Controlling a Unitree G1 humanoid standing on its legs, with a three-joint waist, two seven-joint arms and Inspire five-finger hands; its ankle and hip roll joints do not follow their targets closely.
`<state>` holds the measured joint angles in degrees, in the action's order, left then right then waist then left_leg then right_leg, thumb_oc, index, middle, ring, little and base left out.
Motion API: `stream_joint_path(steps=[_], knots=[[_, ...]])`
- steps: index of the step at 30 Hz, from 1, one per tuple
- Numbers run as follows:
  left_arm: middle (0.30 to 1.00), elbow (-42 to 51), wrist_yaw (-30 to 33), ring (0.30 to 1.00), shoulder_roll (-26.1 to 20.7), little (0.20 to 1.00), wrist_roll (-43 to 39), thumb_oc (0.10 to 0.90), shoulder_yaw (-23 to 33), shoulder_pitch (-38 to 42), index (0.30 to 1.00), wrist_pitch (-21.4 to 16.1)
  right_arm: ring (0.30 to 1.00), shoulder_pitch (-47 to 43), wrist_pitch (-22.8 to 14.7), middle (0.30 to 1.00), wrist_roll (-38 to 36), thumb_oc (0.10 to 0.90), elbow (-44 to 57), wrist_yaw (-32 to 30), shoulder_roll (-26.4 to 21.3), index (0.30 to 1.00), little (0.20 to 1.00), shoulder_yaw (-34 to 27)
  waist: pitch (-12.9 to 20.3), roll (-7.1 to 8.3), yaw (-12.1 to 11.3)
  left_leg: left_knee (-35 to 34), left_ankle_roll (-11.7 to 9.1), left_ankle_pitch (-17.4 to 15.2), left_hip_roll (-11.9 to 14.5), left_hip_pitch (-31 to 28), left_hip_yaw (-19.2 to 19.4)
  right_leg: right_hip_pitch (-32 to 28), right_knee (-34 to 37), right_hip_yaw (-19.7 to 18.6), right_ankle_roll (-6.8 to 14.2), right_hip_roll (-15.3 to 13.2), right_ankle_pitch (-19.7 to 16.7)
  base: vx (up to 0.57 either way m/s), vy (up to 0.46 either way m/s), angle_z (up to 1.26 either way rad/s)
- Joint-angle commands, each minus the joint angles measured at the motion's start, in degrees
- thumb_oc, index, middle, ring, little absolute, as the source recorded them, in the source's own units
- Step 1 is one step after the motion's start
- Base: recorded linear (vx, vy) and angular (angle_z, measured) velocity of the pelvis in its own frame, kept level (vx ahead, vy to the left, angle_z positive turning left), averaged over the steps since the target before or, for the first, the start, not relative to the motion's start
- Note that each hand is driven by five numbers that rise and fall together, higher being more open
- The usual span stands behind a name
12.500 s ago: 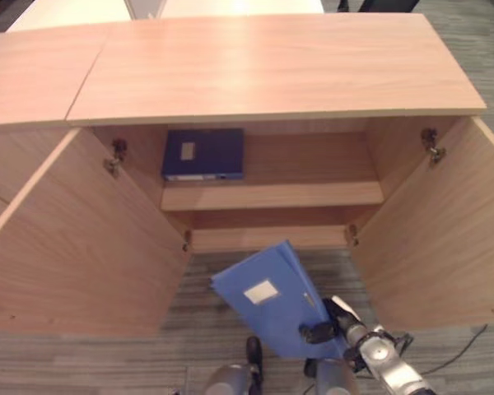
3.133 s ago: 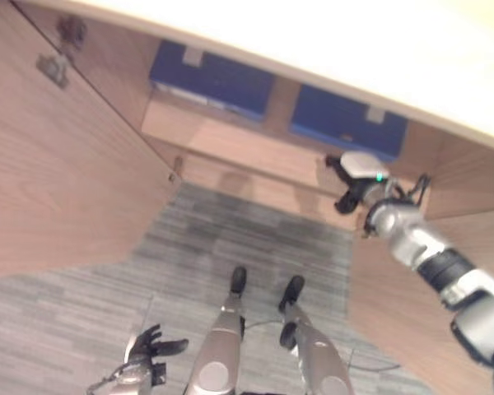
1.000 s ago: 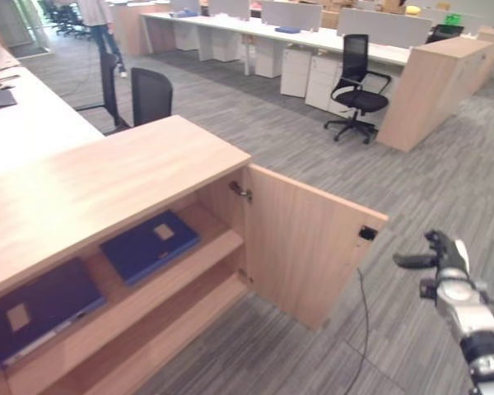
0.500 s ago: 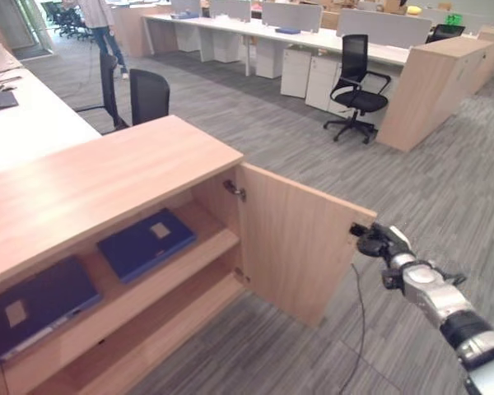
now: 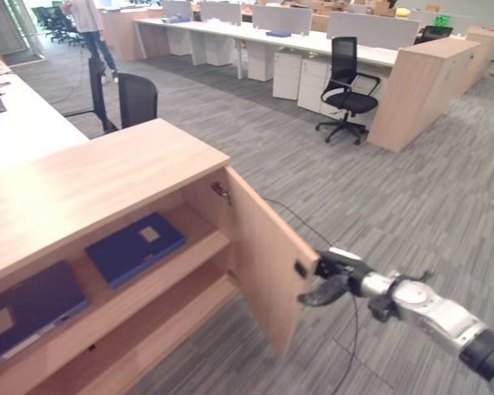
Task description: Put the empty folder in the office cabinet
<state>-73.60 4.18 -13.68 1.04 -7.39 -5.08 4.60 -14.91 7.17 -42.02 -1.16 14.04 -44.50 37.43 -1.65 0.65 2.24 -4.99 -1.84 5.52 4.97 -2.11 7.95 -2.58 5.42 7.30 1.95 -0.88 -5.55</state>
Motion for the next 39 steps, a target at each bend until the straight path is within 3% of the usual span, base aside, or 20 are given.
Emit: stream_joint_path(steps=[1, 3, 9, 14, 17, 20, 22, 23, 24, 26, 27, 29, 30, 31, 32, 33, 34, 35, 37, 39], knots=[[0.900, -2.2, -0.1, 0.900, -0.7, 0.900, 2.6, 0.800, -0.9, 6.1, 0.900, -2.1, 0.900, -6.7, -10.7, 0.900, -6.7, 0.800, 8.0, 2.6, 10.0, 0.900, 0.900, -1.0, 0.9, 2.86, -3.7, 0.0, -0.4, -7.5, -2.2, -3.6, -1.1, -0.1, -0.4, -1.9, 4.0, -2.7, 4.2, -0.01, -0.015, 0.03], [0.900, -2.0, 0.9, 0.900, -0.2, 0.900, 2.8, 0.800, -1.4, 6.8, 0.900, -2.0, 0.900, -4.8, -10.2, 0.900, -10.8, 0.800, 6.9, 2.2, 17.8, 0.900, 0.900, 1.7, 0.9, 2.85, -3.8, 0.0, -0.4, -7.5, -2.2, -3.6, -1.0, -0.1, -0.4, -2.0, 3.8, -2.5, 4.2, 0.00, -0.014, 0.03], [0.900, -0.5, 2.5, 0.900, 0.1, 0.900, 1.4, 0.800, -2.2, 7.8, 0.900, -2.2, 0.900, -4.4, -8.4, 0.900, -12.7, 0.800, 3.6, 2.3, 23.3, 0.900, 0.900, 7.6, 0.4, 3.15, -4.4, 0.1, -0.7, -7.3, -1.6, -3.5, -1.8, -0.2, -0.4, -1.7, 3.4, -2.0, 4.6, 0.00, -0.034, 0.05], [0.900, 0.3, 3.6, 0.900, -0.4, 0.900, -0.3, 0.800, -2.2, 8.3, 0.900, -2.9, 0.900, -5.6, -7.9, 0.900, -12.6, 0.800, 0.3, 2.5, 25.1, 0.900, 0.900, 10.1, -1.1, 3.94, -5.8, 1.5, -1.5, -6.7, -0.5, -2.0, -3.6, -0.1, -0.4, -0.5, 3.0, -1.4, 5.0, -0.01, -0.112, 0.14], [0.900, 1.4, 4.7, 0.900, -0.7, 0.900, -3.4, 0.800, -2.3, 8.9, 0.900, -3.4, 0.900, -7.6, -7.6, 0.900, -11.7, 0.800, -3.8, 1.8, 26.0, 0.900, 0.900, 11.5, -4.5, 5.28, -8.9, 4.7, -2.5, -5.6, 1.1, 1.9, -7.2, 0.6, -0.4, 2.6, 2.2, -0.4, 5.2, -0.05, -0.235, 0.33], [0.900, 1.3, 5.0, 0.900, -0.7, 0.900, -6.7, 0.800, -1.6, 9.6, 0.900, -3.7, 0.900, -8.8, -7.7, 0.900, -10.9, 0.800, -8.7, 0.8, 26.4, 0.900, 0.900, 11.2, -7.1, 5.82, -10.5, 8.7, -3.1, -5.2, 0.9, 6.0, -9.6, 1.1, -0.4, 5.3, 1.9, -0.6, 5.3, -0.10, -0.153, 0.81], [0.900, 0.8, 4.7, 0.900, -0.1, 0.900, -9.3, 0.800, -1.0, 10.3, 0.900, -3.5, 0.900, -7.1, -7.6, 0.900, -7.9, 0.800, -12.4, -0.4, 25.2, 0.900, 0.900, 9.9, -8.8, 6.36, -11.0, 15.4, -2.7, -6.9, 0.5, 9.7, -6.2, 1.7, -0.6, 9.8, 1.6, -2.0, 5.5, -0.15, -0.127, 0.84], [0.900, 0.8, 4.7, 0.900, -0.1, 0.900, -9.3, 0.800, -1.0, 10.4, 0.900, -3.5, 0.900, -7.1, -7.7, 0.900, -7.9, 0.800, -12.4, -0.3, 25.2, 0.900, 0.900, 9.9, -8.7, 6.42, -10.9, 15.5, -2.6, -6.8, 0.4, 10.0, -6.3, 1.9, -0.6, 9.9, 1.6, -2.0, 5.5, -0.02, -0.092, 1.38], [0.900, 0.0, 4.0, 0.900, -0.1, 0.900, -9.2, 0.800, -0.2, 10.0, 0.900, -3.4, 0.900, -3.2, -7.0, 0.900, -4.3, 0.800, -17.2, -1.4, 24.4, 0.900, 0.900, 7.7, -8.6, 6.34, -10.8, 22.0, -1.3, -11.2, 2.0, 9.4, -0.5, 0.9, -0.8, 13.0, 1.5, -2.3, 7.0, 0.02, -0.069, 1.51], [0.900, -0.4, 3.9, 0.900, 0.0, 0.900, -8.8, 0.800, -0.1, 9.8, 0.900, -3.2, 0.900, -1.5, -6.7, 0.900, -2.1, 0.800, -19.8, -1.9, 24.2, 0.900, 0.900, 6.5, -8.3, 6.12, -10.7, 24.7, -1.0, -12.6, 2.5, 9.1, 1.8, 0.9, -1.2, 14.8, 1.3, -2.4, 7.4, 0.01, -0.076, 1.38], [0.900, -1.7, 4.1, 0.900, 0.2, 0.900, -7.9, 0.800, -0.2, 10.0, 0.900, -2.9, 0.900, 2.4, -6.3, 0.900, 3.8, 0.800, -27.4, -3.8, 24.0, 0.900, 0.900, 2.7, -7.2, 5.65, -9.7, 26.8, -0.5, -14.4, 3.3, 7.3, 6.5, 0.7, -2.1, 20.1, 1.0, -3.1, 8.6, 0.02, -0.056, 1.13], [0.900, -2.2, 4.2, 0.900, 0.4, 0.900, -7.4, 0.800, -0.4, 10.1, 0.900, -2.7, 0.900, 4.1, -5.8, 0.900, 6.0, 0.800, -31.0, -4.7, 24.5, 0.900, 0.900, 0.6, -6.6, 5.21, -9.1, 26.0, -0.5, -15.1, 3.8, 5.6, 8.7, 0.7, -3.0, 22.9, 0.6, -3.6, 9.4, 0.03, 0.005, 1.48], [0.900, -3.0, 4.2, 0.900, 1.1, 0.900, -6.8, 0.800, -0.9, 10.4, 0.900, -2.6, 0.900, 6.4, -5.4, 0.900, 8.5, 0.800, -40.8, -7.0, 26.3, 0.900, 0.900, -4.5, -5.6, 4.16, -7.8, 23.3, -0.8, -15.2, 4.6, 2.6, 13.5, 0.8, -5.2, 28.3, -0.2, -4.7, 10.9, 0.01, 0.039, 1.99], [0.900, -3.0, 4.3, 0.900, 1.1, 0.900, -6.8, 0.800, -1.0, 10.4, 0.900, -2.7, 0.900, 6.4, -5.6, 0.900, 8.6, 0.800, -41.0, -7.0, 26.5, 0.900, 0.900, -4.6, -5.5, 4.20, -7.8, 23.1, -0.8, -15.1, 4.6, 2.6, 13.4, 0.8, -5.4, 28.4, -0.2, -4.8, 11.0, -0.04, 0.113, 2.42], [0.900, -3.6, 4.5, 0.900, 2.2, 0.900, -6.7, 0.800, -1.9, 10.8, 0.900, -2.6, 0.900, 8.4, -5.3, 0.900, 12.4, 0.800, -51.3, -10.7, 28.7, 0.900, 0.900, -11.2, -4.8, 2.96, -6.4, 20.0, -1.3, -14.9, 5.2, 0.6, 16.7, 1.1, -8.6, 34.3, -0.8, -7.0, 12.1, -0.08, 0.107, 1.62], [0.900, -3.8, 4.5, 0.900, 2.6, 0.900, -6.8, 0.800, -2.5, 11.2, 0.900, -2.7, 0.900, 9.0, -5.3, 0.900, 14.9, 0.800, -56.4, -12.3, 29.6, 0.900, 0.900, -14.5, -4.7, 2.46, -5.8, 17.7, -1.5, -14.7, 5.4, -0.4, 18.0, 1.2, -10.4, 37.3, -0.9, -8.4, 12.4, -0.09, 0.110, 1.67], [0.900, -3.8, 4.5, 0.900, 2.6, 0.900, -6.8, 0.800, -2.6, 11.2, 0.900, -2.7, 0.900, 8.9, -5.5, 0.900, 15.0, 0.800, -56.6, -12.2, 29.7, 0.900, 0.900, -14.7, -4.7, 2.54, -5.7, 17.4, -1.4, -14.5, 5.2, -0.4, 17.8, 1.2, -10.6, 37.6, -0.8, -8.7, 12.4, -0.09, 0.126, 2.08], [0.900, -3.4, 4.7, 0.900, 3.8, 0.900, -6.8, 0.800, -4.0, 11.9, 0.900, -2.8, 0.900, 9.7, -4.5, 0.900, 17.6, 0.800, -67.8, -16.3, 31.3, 0.900, 0.900, -22.2, -4.5, 1.51, -5.5, 13.4, -1.5, -13.0, 5.1, -0.8, 18.1, 0.7, -12.6, 42.3, -0.2, -11.4, 11.2, -0.05, 0.135, 2.24], [0.900, -2.9, 4.5, 0.900, 4.3, 0.900, -6.9, 0.800, -4.7, 12.2, 0.900, -2.9, 0.900, 9.4, -4.2, 0.900, 18.4, 0.800, -72.3, -17.4, 31.6, 0.900, 0.900, -25.6, -4.4, 1.03, -5.3, 11.3, -1.4, -11.9, 4.5, -0.8, 17.0, 0.0, -13.0, 44.2, 0.3, -12.3, 10.4, -0.03, 0.151, 2.28], [0.900, -0.3, 3.2, 0.900, 4.8, 0.900, -7.5, 0.800, -5.7, 11.0, 0.900, -3.3, 0.900, 11.3, -2.5, 0.900, 20.3, 0.800, -81.6, -19.9, 30.8, 0.900, 0.900, -33.1, -2.6, -0.77, -6.7, 4.5, -0.9, -9.5, 2.3, -1.4, 13.0, -1.1, -13.0, 46.3, 1.6, -13.6, 8.9, -0.01, 0.303, 1.63]])
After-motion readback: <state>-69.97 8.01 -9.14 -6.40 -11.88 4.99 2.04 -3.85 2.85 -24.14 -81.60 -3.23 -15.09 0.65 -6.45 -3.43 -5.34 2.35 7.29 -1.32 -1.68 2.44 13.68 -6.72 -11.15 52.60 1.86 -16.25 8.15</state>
